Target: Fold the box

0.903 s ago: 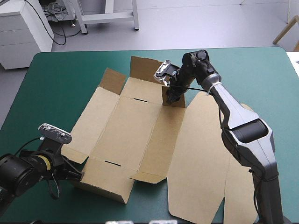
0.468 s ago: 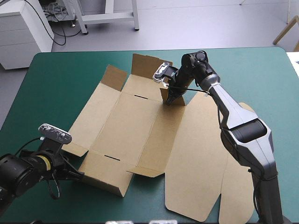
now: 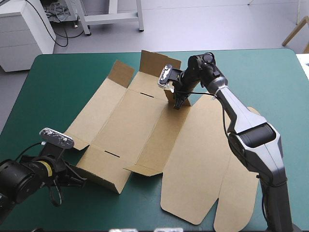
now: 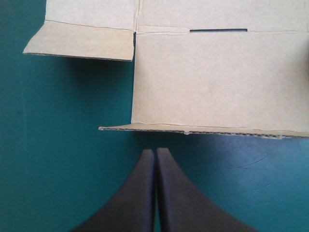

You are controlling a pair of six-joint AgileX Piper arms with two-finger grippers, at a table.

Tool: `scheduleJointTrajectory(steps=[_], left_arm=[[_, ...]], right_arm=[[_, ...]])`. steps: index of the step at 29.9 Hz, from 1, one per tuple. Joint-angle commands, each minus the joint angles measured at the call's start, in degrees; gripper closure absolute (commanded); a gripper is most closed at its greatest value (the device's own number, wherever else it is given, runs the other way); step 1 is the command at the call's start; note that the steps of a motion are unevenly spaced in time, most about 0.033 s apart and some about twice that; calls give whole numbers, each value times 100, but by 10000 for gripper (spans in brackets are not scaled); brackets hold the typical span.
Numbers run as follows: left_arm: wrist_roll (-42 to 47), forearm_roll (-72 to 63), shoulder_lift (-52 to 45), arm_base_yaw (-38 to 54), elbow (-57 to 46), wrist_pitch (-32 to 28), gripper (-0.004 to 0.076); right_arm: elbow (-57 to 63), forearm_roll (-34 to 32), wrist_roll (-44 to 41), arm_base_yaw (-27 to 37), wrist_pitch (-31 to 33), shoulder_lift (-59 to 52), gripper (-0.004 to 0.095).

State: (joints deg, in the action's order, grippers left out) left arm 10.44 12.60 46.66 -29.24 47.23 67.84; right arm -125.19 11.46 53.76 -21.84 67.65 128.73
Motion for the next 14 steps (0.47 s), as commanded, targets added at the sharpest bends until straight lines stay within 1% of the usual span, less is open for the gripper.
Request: scheduleJointTrajectory(steps=[1, 5, 10, 14], left_arm=[[46, 79, -9, -41, 202, -181, 734], [46, 79, -9, -41, 202, -181, 734], [46, 79, -9, -41, 202, -181, 734], [46, 79, -9, -41, 202, -181, 734]], right_arm=[[-189, 418, 716, 15, -153, -378, 927], [-189, 746, 1569, 15, -190, -378, 928], [-189, 1230, 2144, 13, -230, -378, 928], [-189, 1308, 2420, -50, -230, -378, 928]])
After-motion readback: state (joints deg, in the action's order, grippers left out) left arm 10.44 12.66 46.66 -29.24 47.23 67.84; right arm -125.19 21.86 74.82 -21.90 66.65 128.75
